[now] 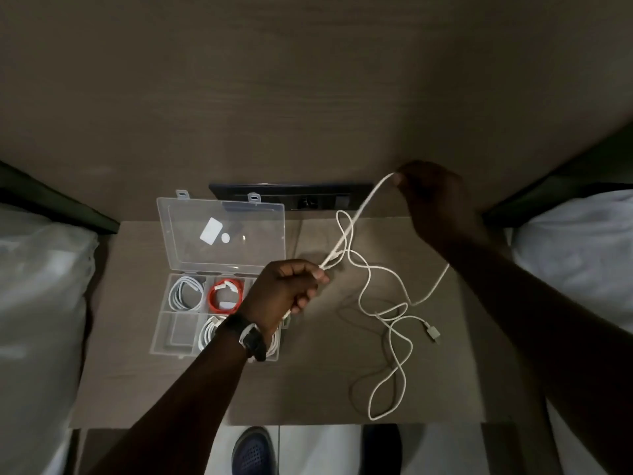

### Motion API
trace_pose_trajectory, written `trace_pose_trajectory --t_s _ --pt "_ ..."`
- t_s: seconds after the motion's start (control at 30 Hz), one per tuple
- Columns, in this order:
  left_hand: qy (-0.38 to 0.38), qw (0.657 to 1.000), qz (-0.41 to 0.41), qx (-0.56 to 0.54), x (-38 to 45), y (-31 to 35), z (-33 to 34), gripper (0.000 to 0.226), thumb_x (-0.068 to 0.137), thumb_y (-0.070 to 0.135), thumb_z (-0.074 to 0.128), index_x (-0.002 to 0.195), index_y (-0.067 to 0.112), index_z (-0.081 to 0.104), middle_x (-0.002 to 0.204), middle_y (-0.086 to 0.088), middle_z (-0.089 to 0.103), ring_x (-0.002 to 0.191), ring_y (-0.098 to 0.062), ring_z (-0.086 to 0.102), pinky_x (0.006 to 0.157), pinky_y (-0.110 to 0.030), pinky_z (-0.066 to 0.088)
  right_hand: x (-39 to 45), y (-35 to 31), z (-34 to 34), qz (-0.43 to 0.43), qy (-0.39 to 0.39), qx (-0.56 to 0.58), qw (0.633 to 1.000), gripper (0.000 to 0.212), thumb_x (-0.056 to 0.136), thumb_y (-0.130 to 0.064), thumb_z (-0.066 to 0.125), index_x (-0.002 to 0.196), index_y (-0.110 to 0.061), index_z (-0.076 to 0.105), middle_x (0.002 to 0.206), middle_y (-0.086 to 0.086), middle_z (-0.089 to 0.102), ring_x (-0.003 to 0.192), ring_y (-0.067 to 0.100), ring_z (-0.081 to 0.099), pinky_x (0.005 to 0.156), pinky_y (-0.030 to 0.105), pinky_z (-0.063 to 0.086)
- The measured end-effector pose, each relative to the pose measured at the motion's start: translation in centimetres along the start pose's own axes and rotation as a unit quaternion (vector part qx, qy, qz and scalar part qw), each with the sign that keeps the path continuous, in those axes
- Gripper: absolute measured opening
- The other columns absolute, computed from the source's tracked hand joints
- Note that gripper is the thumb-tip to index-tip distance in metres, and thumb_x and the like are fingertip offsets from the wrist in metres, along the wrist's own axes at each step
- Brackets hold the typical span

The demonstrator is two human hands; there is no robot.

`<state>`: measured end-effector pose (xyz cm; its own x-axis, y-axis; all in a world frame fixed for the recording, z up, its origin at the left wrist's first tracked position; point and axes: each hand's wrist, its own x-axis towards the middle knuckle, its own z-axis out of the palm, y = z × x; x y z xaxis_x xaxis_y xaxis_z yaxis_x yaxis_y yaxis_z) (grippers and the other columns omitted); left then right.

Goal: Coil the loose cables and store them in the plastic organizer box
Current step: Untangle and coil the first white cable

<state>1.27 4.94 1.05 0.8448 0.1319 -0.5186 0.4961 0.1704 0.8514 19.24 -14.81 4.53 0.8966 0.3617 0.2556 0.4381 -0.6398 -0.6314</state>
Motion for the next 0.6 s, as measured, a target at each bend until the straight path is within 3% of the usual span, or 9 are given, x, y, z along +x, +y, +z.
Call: trace_pose_trajectory --t_s 0.07,0.13,0.2,0.27,0.33,0.37,0.47,0.53,0.6 --pt "-0.033 0.999 -0.026 0.023 -0.8 -0.3 0.0 0.021 0.093 0.016 0.056 0.085 0.006 0.073 0.053 0.001 0.049 0.044 -0.014 0.039 0.046 -0.024 0.027 0.8 1.2 -0.7 0.058 0.053 0.035 0.996 0.019 0.093 -0.030 0.058 0.098 -0.017 0.072 0.097 0.010 0.075 0.090 0.027 0.069 0.080 0.036 0.053" --pt "-0.060 0.995 -0.053 -0.056 -1.7 -0.1 0.1 0.025 0.091 0.025 0.058 0.080 0.006 0.069 0.052 0.001 0.039 0.043 -0.013 0.033 0.044 -0.021 0.025 0.8 2.0 -0.9 0.088 0.067 0.041 0.993 0.021 0.091 -0.031 0.059 0.096 -0.015 0.073 0.095 0.011 0.076 0.088 0.026 0.069 0.079 0.038 0.054" --pt "-0.131 0.970 -0.095 -0.183 -2.8 0.7 0.5 0.026 0.089 0.029 0.060 0.074 0.009 0.062 0.050 0.004 0.036 0.041 -0.009 0.033 0.041 -0.019 0.026 0.1 3.1 -0.6 0.099 0.043 -0.019 0.994 0.023 0.091 -0.035 0.057 0.094 -0.016 0.070 0.089 0.010 0.075 0.081 0.029 0.069 0.067 0.033 0.050" --pt "-0.255 0.895 -0.109 -0.350 -4.0 2.0 1.2 0.026 0.093 0.031 0.051 0.076 0.012 0.057 0.052 0.005 0.043 0.043 -0.008 0.041 0.044 -0.021 0.031 -1.3 3.9 0.1 0.112 -0.013 -0.087 0.990 0.018 0.091 -0.033 0.058 0.096 -0.021 0.070 0.093 0.011 0.075 0.084 0.033 0.069 0.066 0.029 0.047" --pt "-0.329 0.816 -0.050 -0.472 -4.6 3.8 1.9 0.025 0.098 0.027 0.041 0.087 0.012 0.057 0.064 0.003 0.058 0.057 -0.010 0.055 0.057 -0.023 0.042 -3.3 3.9 1.3 0.119 -0.111 -0.140 0.977 0.017 0.094 -0.033 0.057 0.100 -0.027 0.071 0.102 0.009 0.075 0.090 0.033 0.069 0.070 0.028 0.045" --pt "-0.315 0.808 -0.010 -0.497 -4.7 4.7 2.1 0.025 0.099 0.024 0.039 0.092 0.012 0.060 0.074 0.001 0.064 0.069 -0.012 0.061 0.066 -0.024 0.048 -4.5 3.5 2.0 0.111 -0.169 -0.160 0.966 0.019 0.095 -0.037 0.054 0.102 -0.030 0.070 0.105 0.008 0.075 0.092 0.033 0.068 0.072 0.030 0.047" --pt "-0.148 0.849 0.091 -0.499 -3.4 6.6 1.8 0.025 0.096 0.017 0.044 0.104 0.012 0.067 0.107 -0.004 0.073 0.110 -0.019 0.066 0.096 -0.030 0.053 -8.1 0.6 2.9 -0.001 -0.310 -0.157 0.938 0.024 0.096 -0.047 0.043 0.102 -0.036 0.063 0.100 -0.002 0.072 0.093 0.025 0.067 0.074 0.033 0.050" --pt "-0.030 0.873 0.130 -0.469 -2.0 7.0 1.0 0.028 0.096 0.013 0.042 0.114 0.008 0.063 0.121 -0.008 0.068 0.124 -0.021 0.059 0.107 -0.033 0.046 -9.7 -1.5 1.8 -0.077 -0.353 -0.108 0.926 0.029 0.095 -0.051 0.039 0.101 -0.034 0.062 0.097 -0.009 0.071 0.093 0.017 0.066 0.075 0.034 0.051" --pt "0.061 0.921 0.155 -0.353 -0.8 6.5 0.4 0.029 0.098 0.008 0.041 0.120 0.001 0.059 0.128 -0.013 0.063 0.127 -0.025 0.056 0.110 -0.035 0.041 -10.1 -3.4 -0.2 -0.135 -0.367 -0.069 0.918 0.028 0.095 -0.051 0.038 0.100 -0.034 0.060 0.093 -0.011 0.068 0.089 0.012 0.064 0.071 0.034 0.052"
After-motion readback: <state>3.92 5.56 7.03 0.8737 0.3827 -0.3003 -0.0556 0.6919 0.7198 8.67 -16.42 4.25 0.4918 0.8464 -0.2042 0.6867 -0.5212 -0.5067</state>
